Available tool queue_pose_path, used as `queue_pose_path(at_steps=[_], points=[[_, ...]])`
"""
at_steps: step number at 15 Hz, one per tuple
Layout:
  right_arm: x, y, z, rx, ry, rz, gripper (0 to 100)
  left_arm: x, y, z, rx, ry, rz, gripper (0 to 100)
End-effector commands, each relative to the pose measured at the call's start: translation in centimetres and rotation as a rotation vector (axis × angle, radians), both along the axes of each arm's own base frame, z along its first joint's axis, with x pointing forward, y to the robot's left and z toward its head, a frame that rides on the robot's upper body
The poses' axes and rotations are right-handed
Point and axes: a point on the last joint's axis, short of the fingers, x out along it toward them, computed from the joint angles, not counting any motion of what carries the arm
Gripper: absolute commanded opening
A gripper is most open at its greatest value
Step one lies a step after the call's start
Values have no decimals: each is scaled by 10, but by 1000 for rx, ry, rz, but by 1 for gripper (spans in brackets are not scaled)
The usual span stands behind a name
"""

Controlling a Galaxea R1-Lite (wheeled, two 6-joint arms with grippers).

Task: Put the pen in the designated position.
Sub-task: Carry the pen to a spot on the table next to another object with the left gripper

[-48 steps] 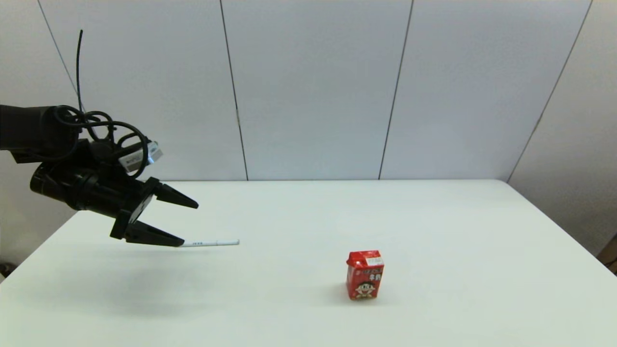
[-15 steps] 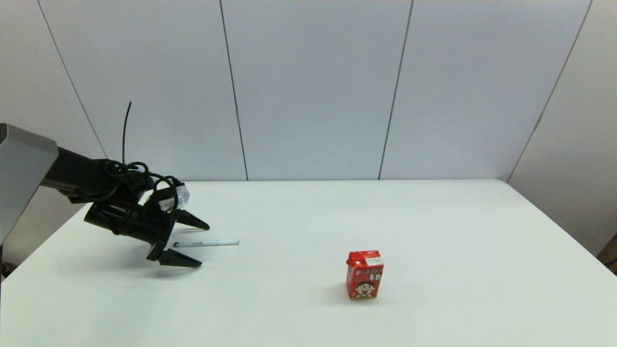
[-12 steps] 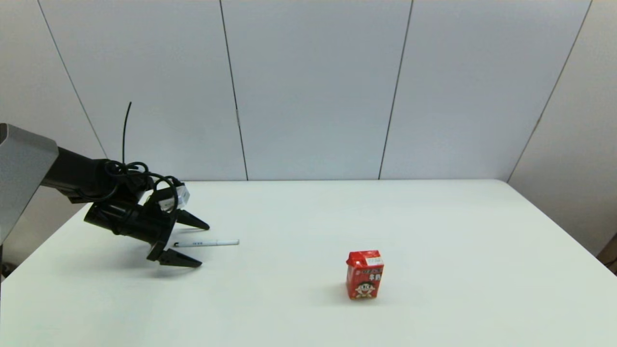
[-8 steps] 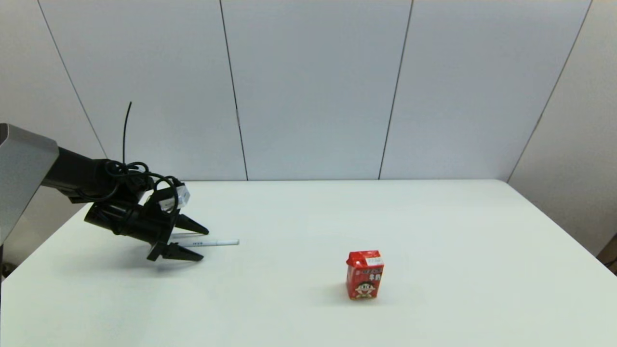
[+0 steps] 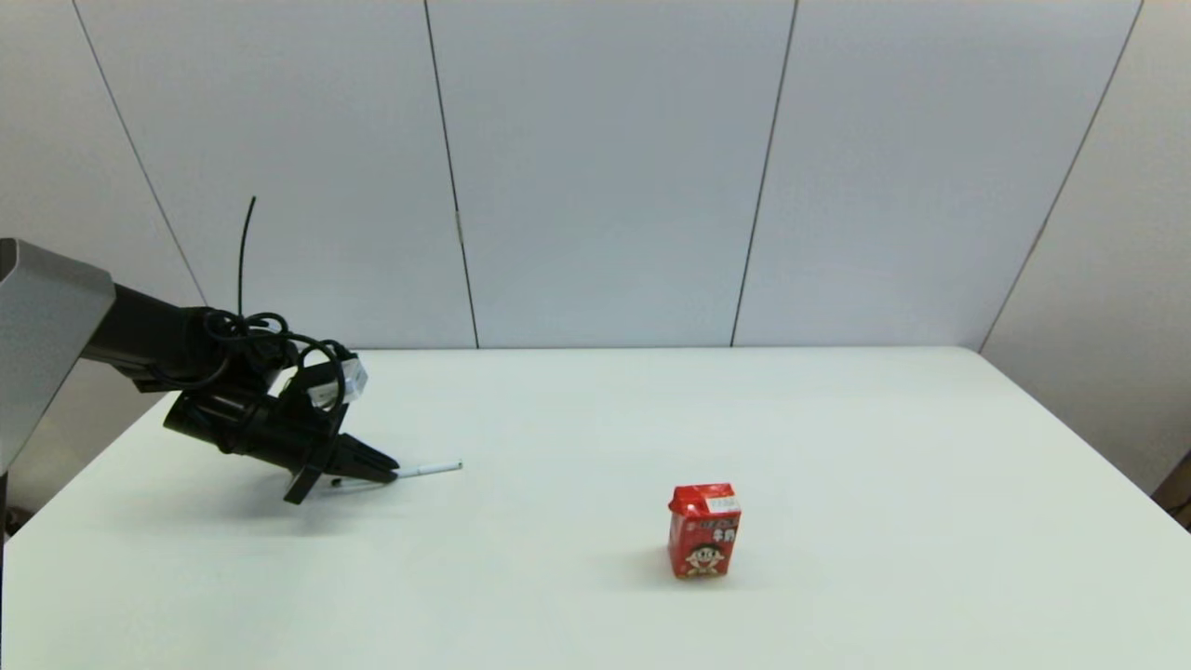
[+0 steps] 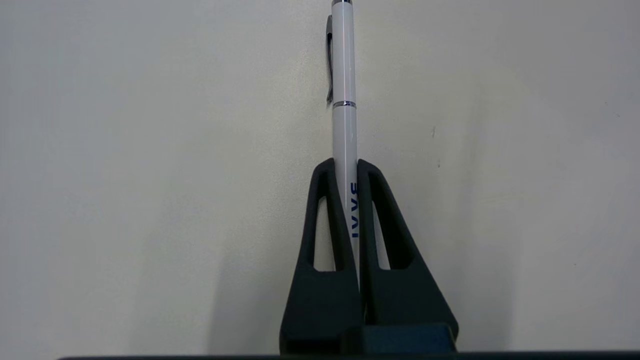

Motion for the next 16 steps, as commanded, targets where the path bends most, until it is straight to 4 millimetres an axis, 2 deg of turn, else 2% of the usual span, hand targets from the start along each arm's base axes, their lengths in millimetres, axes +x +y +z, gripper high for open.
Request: queue_pose_path(at_steps=[1, 4, 13, 16], points=[[1, 0, -3, 0, 12, 0, 100, -1, 0, 2, -4, -6, -5, 0], [1, 0, -3, 0, 12, 0, 100, -2, 0, 12, -1, -24, 0, 0], [1, 0, -3, 0, 12, 0, 100, -20, -2, 62, -2, -125, 21, 0], [1, 0, -3, 0, 12, 0, 100, -25, -11, 72, -18, -137, -1, 0]])
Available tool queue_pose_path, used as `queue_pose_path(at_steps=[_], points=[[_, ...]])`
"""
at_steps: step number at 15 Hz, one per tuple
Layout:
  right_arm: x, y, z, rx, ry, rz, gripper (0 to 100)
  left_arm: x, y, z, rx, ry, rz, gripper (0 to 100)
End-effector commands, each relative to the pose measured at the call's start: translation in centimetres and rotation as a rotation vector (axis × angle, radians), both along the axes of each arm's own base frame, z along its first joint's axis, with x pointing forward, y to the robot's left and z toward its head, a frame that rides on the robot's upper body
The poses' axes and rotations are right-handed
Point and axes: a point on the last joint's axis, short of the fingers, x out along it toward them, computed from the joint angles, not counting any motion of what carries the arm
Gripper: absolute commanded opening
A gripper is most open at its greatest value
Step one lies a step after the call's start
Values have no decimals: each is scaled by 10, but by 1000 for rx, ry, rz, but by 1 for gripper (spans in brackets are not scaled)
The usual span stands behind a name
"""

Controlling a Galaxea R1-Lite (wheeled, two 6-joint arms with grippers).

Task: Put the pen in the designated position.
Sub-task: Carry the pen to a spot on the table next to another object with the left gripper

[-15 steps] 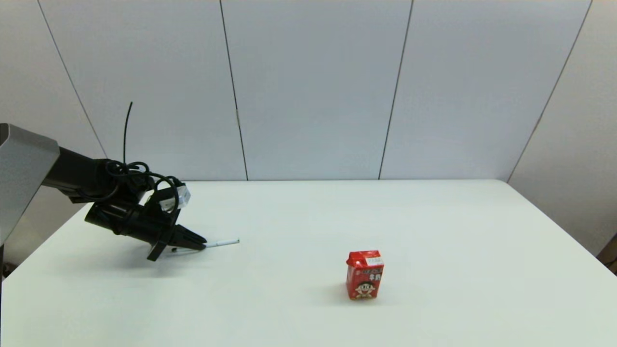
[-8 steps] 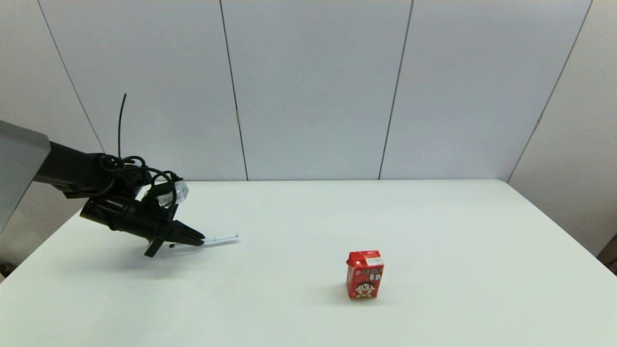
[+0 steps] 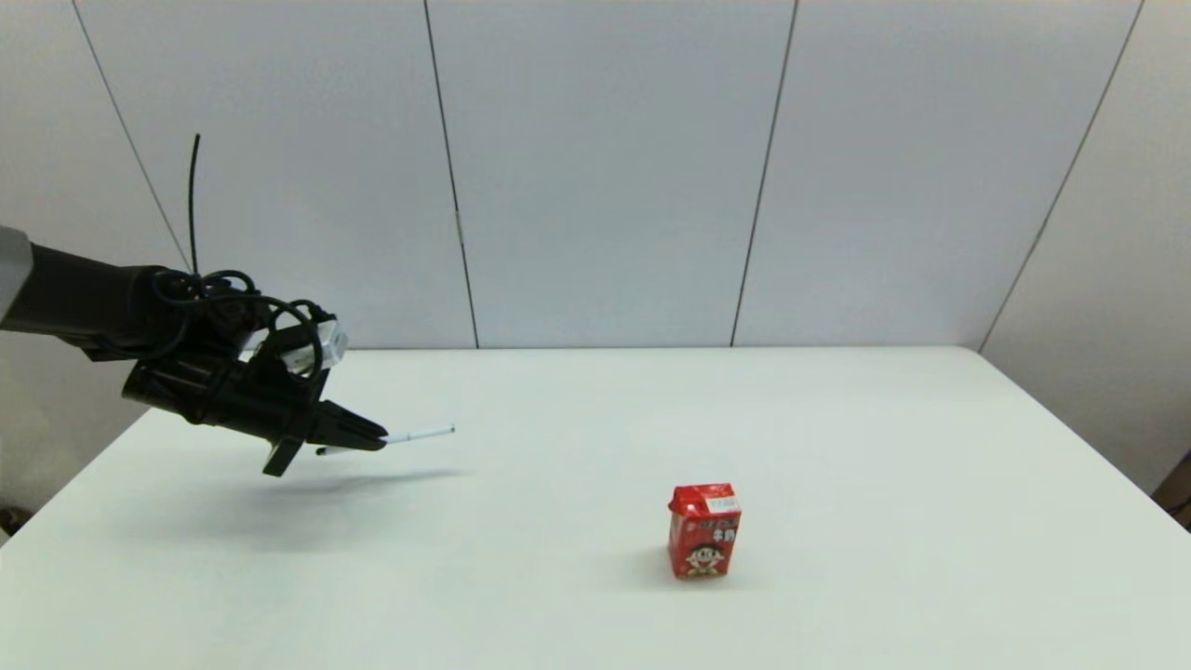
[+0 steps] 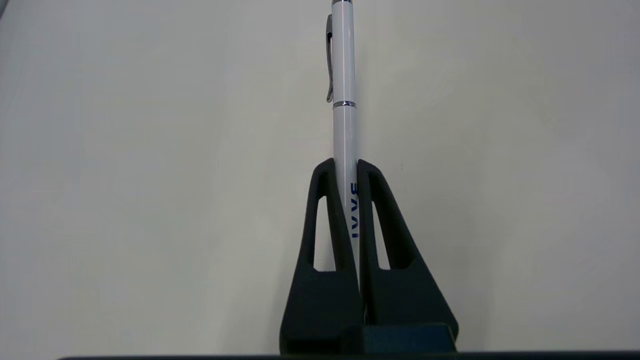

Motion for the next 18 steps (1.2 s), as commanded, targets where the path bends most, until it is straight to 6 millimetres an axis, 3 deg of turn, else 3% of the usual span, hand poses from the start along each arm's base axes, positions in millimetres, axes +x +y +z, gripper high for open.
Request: queue_pose_path(at_steps=[1, 9, 18], points=[[1, 0, -3, 0, 11, 0, 100, -7, -12, 19, -10, -38, -29, 0], [1, 0, -3, 0, 11, 2, 100, -11, -85, 42, -35, -19, -156, 0], [1, 0, -3, 0, 11, 0, 100, 9, -178, 52, -51, -36, -295, 0]])
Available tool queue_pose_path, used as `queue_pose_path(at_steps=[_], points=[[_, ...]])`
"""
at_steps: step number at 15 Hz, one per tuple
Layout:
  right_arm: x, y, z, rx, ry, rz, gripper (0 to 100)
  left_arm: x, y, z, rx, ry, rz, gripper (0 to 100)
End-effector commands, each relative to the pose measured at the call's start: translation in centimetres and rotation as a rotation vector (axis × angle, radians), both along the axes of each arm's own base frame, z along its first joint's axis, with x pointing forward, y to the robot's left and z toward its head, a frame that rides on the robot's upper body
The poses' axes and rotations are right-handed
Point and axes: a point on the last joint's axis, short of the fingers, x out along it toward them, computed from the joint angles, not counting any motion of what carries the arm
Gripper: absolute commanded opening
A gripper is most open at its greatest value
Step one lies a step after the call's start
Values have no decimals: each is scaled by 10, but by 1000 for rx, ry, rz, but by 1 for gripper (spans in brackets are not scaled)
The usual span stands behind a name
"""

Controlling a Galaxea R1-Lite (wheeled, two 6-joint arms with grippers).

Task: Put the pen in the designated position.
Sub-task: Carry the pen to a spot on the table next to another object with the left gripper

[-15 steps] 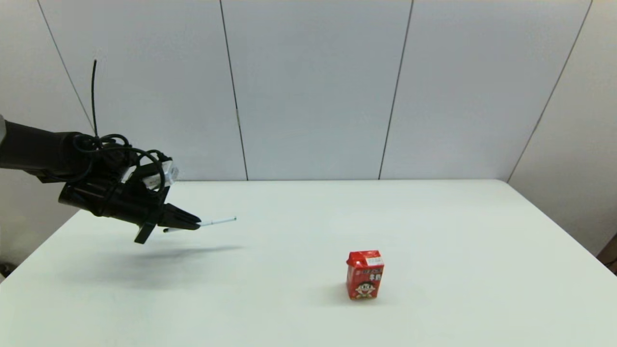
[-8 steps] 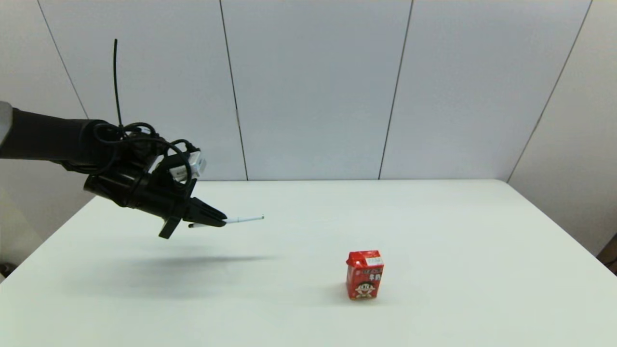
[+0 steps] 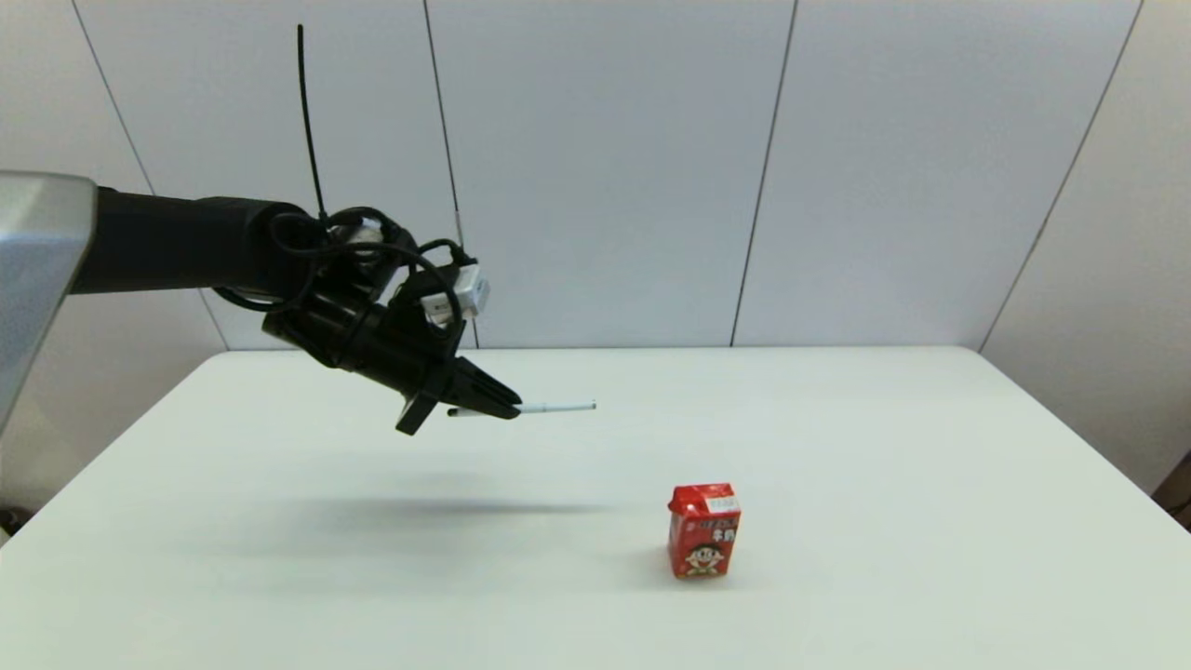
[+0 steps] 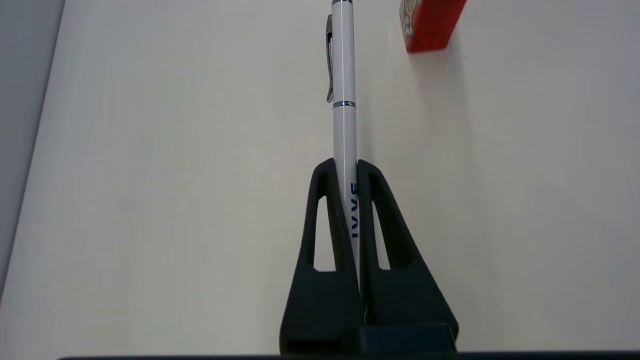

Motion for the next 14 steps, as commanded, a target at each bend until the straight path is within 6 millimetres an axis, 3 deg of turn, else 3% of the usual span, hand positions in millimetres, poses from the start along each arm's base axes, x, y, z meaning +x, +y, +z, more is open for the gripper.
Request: queue_pose_path(at_steps=[1, 5, 10, 14], points=[[1, 0, -3, 0, 12, 0, 100, 10, -41, -7, 6, 4, -59, 0], [1, 0, -3, 0, 12, 0, 100, 19, -76, -12, 18, 3, -73, 0], [1, 0, -3, 0, 12, 0, 100, 31, -111, -40, 17, 12, -21, 0], [1, 0, -3, 0, 12, 0, 100, 36, -122, -59, 29, 46, 2, 0]])
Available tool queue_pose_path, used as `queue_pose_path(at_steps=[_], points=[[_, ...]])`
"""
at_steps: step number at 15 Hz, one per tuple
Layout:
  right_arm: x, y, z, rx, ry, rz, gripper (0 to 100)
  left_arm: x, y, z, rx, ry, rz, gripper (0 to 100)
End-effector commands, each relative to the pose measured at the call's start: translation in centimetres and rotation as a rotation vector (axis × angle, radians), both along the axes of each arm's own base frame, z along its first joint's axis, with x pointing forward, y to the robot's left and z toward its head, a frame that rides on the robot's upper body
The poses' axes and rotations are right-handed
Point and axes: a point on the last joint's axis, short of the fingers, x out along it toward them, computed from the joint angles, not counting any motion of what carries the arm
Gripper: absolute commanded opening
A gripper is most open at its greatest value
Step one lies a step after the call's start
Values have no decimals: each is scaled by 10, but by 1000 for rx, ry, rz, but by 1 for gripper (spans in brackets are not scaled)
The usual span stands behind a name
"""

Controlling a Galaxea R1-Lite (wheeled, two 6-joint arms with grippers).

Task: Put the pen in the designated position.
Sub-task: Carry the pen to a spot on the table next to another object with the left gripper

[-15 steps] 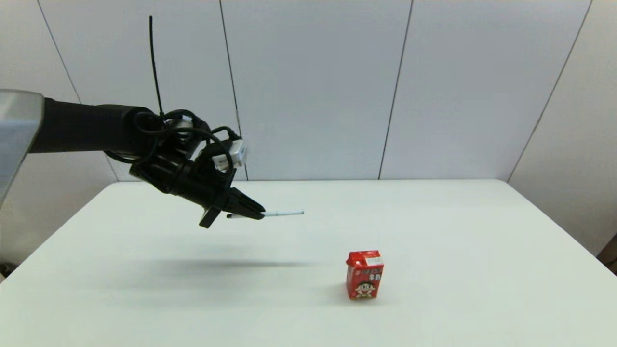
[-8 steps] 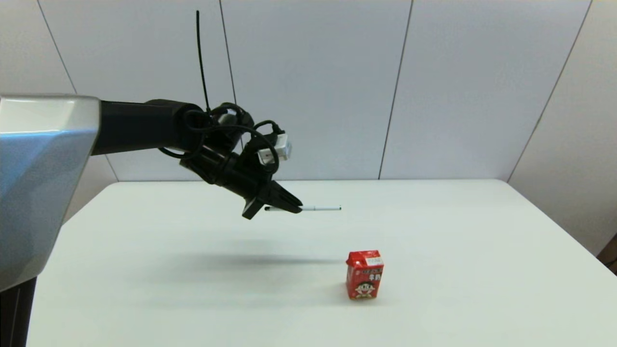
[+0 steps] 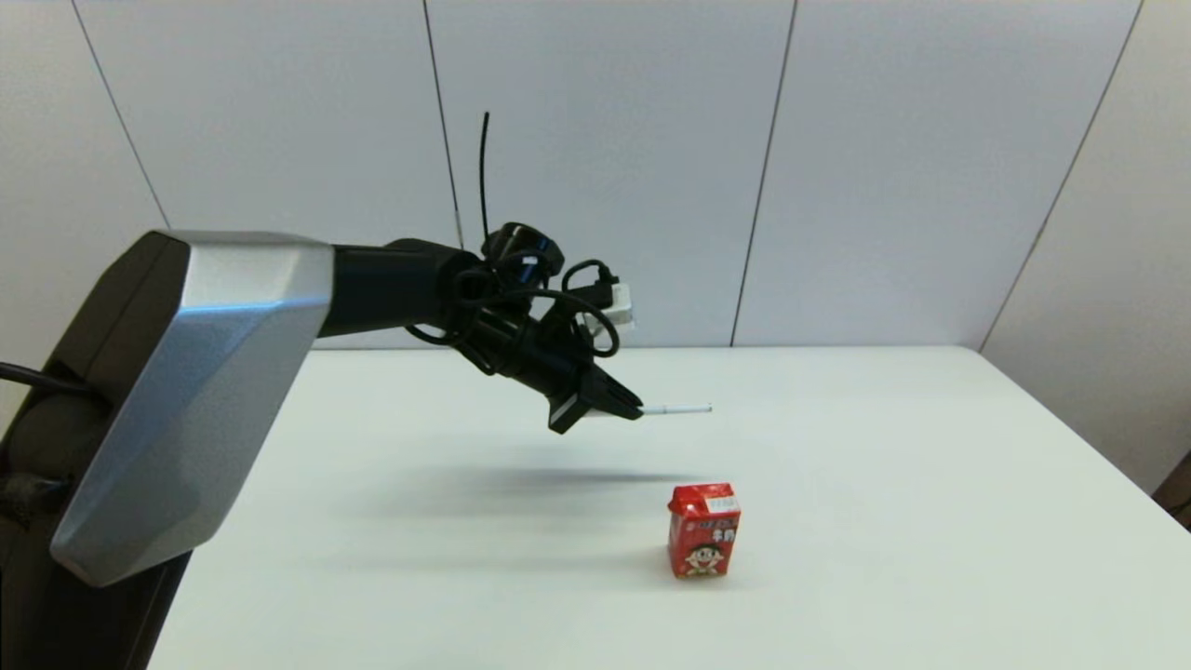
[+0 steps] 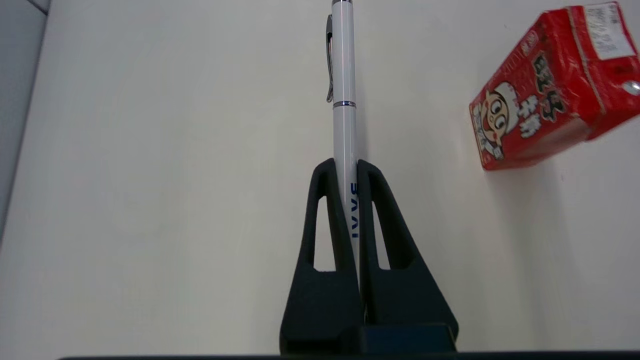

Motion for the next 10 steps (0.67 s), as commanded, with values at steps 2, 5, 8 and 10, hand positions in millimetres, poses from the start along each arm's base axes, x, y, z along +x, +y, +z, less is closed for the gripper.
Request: queue_pose_path(at_steps=[2, 5, 8, 10], points=[[1, 0, -3, 0, 11, 0, 100, 7, -8, -28, 58, 61, 53, 0], [1, 0, -3, 0, 11, 0, 100, 10, -10, -34, 50, 86, 80, 0], [1, 0, -3, 0, 11, 0, 100, 11, -13, -41, 55, 103, 83, 0], [1, 0, -3, 0, 11, 0, 100, 11, -16, -48, 64, 116, 77, 0]])
